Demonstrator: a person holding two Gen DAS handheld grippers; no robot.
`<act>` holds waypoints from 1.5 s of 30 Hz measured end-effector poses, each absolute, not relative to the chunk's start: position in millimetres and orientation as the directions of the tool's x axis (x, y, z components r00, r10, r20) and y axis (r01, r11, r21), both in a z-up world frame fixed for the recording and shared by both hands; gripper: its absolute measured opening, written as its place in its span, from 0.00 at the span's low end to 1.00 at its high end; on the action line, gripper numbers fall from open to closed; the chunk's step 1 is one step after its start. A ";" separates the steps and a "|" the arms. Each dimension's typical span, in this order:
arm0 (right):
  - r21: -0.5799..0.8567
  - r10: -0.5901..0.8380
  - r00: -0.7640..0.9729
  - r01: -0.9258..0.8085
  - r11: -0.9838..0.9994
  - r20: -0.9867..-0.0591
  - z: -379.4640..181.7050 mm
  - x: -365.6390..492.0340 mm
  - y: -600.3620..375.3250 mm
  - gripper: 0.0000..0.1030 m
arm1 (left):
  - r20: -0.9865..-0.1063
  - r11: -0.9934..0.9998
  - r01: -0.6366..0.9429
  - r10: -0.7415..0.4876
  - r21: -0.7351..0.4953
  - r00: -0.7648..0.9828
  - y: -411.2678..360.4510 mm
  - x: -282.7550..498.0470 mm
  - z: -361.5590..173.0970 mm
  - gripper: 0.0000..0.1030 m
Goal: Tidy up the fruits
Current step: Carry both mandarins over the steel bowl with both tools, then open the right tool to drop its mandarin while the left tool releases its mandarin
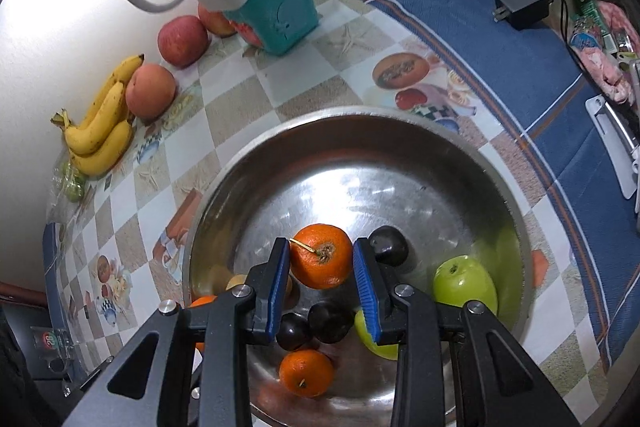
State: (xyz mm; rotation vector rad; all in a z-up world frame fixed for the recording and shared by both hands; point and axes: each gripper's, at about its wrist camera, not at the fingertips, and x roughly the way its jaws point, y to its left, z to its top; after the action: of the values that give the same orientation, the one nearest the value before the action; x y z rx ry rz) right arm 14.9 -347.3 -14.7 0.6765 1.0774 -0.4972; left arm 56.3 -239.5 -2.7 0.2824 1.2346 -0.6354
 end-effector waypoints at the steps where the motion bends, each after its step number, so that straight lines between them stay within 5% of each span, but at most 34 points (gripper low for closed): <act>1: 0.255 -0.043 0.394 0.669 0.698 -0.918 -16.2 15.1 -346.9 0.33 | -0.938 0.797 0.589 -0.294 -0.133 0.185 -239.5 56.6 -3.5 0.39; 22: 0.243 -0.047 0.386 0.666 0.705 -0.921 -12.9 17.2 -345.9 0.36 | -0.931 0.819 0.557 -0.298 -0.136 0.211 -230.3 66.6 3.7 0.40; 26: 0.240 -0.045 0.382 0.664 0.708 -0.923 -12.7 18.3 -345.0 0.58 | -0.929 0.856 0.496 -0.291 -0.146 0.229 -215.4 78.7 4.9 0.60; 29: 0.243 -0.045 0.390 0.656 0.715 -0.920 -10.3 20.0 -344.1 0.66 | -0.930 0.896 0.418 -0.269 -0.146 0.251 -197.0 91.9 4.2 0.65; 39: 0.200 -0.067 0.381 0.619 0.760 -0.922 -4.9 28.2 -333.8 0.81 | -0.935 0.982 0.150 -0.155 -0.112 0.318 -133.2 124.4 -2.1 0.98; 45: 0.182 -0.080 0.380 0.605 0.775 -0.921 -3.0 28.8 -327.5 0.82 | -0.937 0.994 0.077 -0.105 -0.084 0.334 -113.2 129.5 -6.9 1.00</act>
State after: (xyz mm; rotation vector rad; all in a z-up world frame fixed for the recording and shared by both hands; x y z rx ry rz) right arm 28.8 -327.5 -3.0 0.5504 1.1036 -0.4664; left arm 129.5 -113.2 -6.9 -0.0260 1.2243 -0.1186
